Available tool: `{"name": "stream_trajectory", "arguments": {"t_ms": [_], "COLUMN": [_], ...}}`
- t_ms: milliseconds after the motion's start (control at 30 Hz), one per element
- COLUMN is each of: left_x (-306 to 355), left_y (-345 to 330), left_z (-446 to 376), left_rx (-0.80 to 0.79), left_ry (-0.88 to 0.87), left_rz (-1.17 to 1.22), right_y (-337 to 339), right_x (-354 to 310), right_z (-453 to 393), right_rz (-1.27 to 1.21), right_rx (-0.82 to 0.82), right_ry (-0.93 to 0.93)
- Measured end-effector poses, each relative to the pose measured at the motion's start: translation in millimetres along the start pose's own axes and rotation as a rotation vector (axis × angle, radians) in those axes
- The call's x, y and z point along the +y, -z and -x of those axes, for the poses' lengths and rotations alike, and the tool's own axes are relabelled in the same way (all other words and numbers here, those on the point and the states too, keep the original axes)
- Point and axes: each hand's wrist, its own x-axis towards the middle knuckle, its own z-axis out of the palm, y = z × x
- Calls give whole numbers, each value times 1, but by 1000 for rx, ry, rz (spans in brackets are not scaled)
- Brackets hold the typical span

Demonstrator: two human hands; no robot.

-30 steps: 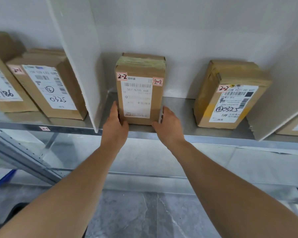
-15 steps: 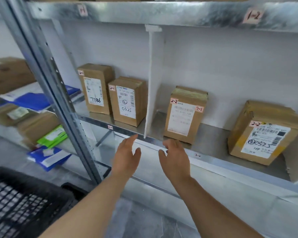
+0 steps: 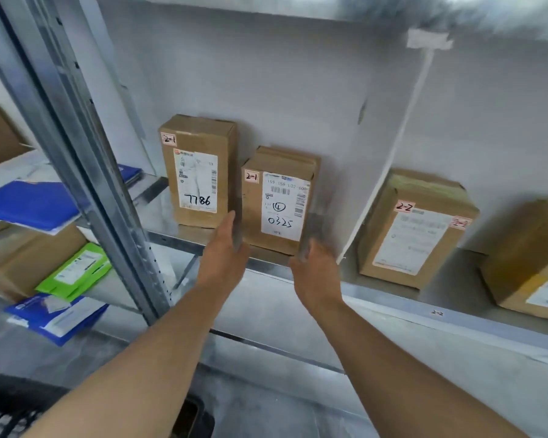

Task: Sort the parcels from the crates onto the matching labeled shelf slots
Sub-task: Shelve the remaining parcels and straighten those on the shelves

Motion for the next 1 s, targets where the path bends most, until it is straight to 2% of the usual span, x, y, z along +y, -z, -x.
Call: {"name": "stream_trajectory", "arguments": {"t_ms": [133, 300, 567, 1000], "left_x": [-10, -15, -27, -36], "left_y": [-5, -9, -11, -16], "left_z": [-36, -50, -52, -50], "left_rx": [-100, -198, -181, -186], "left_ry": [-1, -10, -61, -84], "left_rz": [-29, -13, 29, 60], "right_y": [-17, -27, -38, -45], "right_x": [-8, -13, -8, -4], "right_z": [-27, -43, -39, -32], "right_rz": [43, -31, -98, -59], "right_rx": [37, 91, 197, 189], "right_ry": [-86, -120, -130, -175]}}
